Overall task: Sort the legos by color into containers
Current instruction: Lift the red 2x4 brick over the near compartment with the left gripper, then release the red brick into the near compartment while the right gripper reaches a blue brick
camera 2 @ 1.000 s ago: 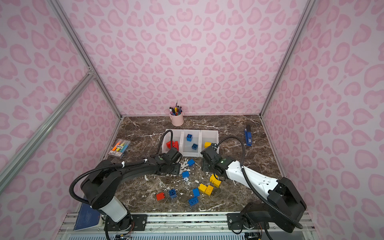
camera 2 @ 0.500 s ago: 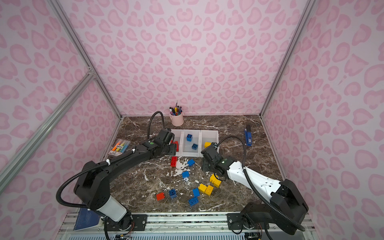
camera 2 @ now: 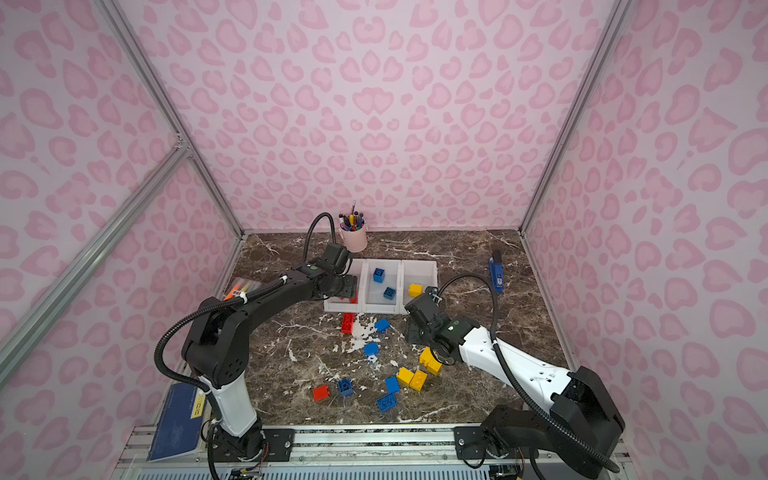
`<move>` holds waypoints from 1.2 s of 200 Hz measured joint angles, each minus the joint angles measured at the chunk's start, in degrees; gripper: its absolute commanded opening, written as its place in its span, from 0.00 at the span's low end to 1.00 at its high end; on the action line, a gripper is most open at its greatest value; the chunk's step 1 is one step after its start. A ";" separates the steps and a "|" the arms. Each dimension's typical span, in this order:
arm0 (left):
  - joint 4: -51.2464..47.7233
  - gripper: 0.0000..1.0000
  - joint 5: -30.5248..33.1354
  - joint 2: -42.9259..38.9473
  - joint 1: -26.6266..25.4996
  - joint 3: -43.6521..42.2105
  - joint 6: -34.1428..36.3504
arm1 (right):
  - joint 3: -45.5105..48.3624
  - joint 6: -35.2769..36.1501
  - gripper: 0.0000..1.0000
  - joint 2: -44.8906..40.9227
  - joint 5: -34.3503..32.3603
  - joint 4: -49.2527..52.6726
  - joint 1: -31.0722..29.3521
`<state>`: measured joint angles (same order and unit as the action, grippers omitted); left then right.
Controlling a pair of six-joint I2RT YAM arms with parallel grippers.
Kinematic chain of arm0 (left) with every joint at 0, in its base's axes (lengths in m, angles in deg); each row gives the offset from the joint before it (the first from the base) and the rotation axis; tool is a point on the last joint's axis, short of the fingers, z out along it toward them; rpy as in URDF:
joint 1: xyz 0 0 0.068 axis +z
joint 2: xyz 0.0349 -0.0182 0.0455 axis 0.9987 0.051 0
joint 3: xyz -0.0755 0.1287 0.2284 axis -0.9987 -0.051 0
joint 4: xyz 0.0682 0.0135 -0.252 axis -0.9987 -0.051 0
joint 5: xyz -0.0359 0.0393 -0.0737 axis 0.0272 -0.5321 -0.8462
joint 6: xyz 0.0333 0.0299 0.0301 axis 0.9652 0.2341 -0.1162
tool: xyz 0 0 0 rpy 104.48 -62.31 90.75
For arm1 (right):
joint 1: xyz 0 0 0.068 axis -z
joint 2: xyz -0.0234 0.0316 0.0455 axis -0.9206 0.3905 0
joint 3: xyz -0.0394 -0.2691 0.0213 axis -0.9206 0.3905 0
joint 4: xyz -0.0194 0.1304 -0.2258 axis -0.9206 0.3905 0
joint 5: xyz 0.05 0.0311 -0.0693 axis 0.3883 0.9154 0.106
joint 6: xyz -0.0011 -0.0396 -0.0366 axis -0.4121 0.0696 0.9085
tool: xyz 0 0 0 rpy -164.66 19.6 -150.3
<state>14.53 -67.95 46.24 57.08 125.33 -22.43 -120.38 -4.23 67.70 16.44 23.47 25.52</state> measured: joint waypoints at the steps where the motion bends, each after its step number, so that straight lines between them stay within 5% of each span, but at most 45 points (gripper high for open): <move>1: 0.00 0.76 0.00 -0.04 0.00 -0.02 0.00 | 0.00 0.00 0.71 0.00 0.00 0.00 0.00; 73: 0.59 0.76 -0.02 -6.73 -0.02 -5.90 -0.33 | -0.57 0.02 0.70 2.49 -0.52 0.33 -0.96; 134: 2.25 0.76 -0.11 -20.28 -0.02 -19.19 -3.78 | -7.39 1.70 0.68 13.49 -1.86 0.57 -4.74; 240: 2.51 0.77 -0.59 -38.18 -0.11 -36.02 -12.24 | -19.71 15.67 0.68 30.73 2.01 -3.50 -5.38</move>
<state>17.05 -68.54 8.05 56.97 89.31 -34.67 -140.10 11.45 98.43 18.45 19.97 20.14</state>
